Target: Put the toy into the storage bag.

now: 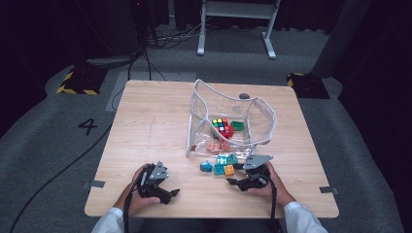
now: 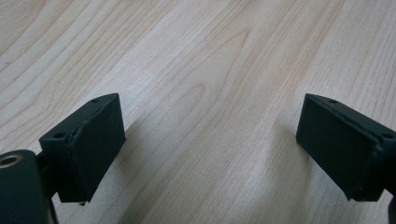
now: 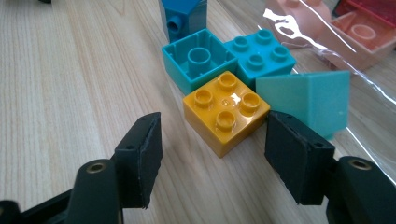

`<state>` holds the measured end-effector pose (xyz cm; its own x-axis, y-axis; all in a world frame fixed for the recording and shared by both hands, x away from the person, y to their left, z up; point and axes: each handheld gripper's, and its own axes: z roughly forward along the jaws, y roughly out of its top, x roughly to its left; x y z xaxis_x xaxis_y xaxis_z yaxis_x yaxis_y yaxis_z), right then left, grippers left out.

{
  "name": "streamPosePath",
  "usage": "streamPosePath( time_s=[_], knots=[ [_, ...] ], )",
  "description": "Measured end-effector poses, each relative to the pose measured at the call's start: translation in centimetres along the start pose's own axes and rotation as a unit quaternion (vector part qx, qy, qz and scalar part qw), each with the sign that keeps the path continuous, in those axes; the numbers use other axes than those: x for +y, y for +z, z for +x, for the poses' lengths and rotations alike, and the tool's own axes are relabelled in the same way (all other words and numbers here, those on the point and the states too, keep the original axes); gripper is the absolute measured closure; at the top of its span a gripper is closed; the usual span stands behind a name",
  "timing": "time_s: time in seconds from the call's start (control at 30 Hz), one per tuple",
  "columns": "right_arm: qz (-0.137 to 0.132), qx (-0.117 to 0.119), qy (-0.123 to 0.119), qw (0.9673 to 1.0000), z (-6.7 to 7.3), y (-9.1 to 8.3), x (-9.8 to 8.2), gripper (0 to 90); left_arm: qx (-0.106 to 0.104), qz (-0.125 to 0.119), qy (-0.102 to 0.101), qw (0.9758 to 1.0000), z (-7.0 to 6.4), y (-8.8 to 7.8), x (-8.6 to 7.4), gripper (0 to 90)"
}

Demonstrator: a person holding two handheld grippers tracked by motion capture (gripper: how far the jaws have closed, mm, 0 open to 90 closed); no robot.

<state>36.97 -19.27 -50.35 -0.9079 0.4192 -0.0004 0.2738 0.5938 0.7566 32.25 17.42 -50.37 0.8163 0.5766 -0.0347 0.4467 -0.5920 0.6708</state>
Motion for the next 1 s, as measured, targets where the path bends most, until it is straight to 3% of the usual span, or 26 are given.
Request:
streamPosePath(
  time_s=[0.3,0.33,0.73,0.9,1.0],
  knots=[
    [0.003,0.000,0.007,1.0000,0.9,0.9,0.8,34.7,0.000,0.000,0.000,1.0000,0.0,0.0,0.0,8.1],
    [0.002,-0.001,-0.002,1.0000,0.8,0.9,0.9,35.3,0.000,-0.001,0.000,1.0000,0.0,0.0,0.0,8.1],
    [-0.007,-0.008,0.007,0.9999,1.2,1.0,1.0,58.6,0.000,-0.001,0.000,1.0000,0.0,0.0,0.0,8.1],
    [0.000,-0.009,0.017,0.9998,1.5,0.4,0.6,59.1,0.000,-0.001,0.000,1.0000,0.0,0.0,0.0,8.1],
    [-0.007,-0.001,0.004,1.0000,1.3,0.1,0.2,59.2,0.000,0.000,0.000,1.0000,0.0,0.0,0.0,8.1]
  ],
)
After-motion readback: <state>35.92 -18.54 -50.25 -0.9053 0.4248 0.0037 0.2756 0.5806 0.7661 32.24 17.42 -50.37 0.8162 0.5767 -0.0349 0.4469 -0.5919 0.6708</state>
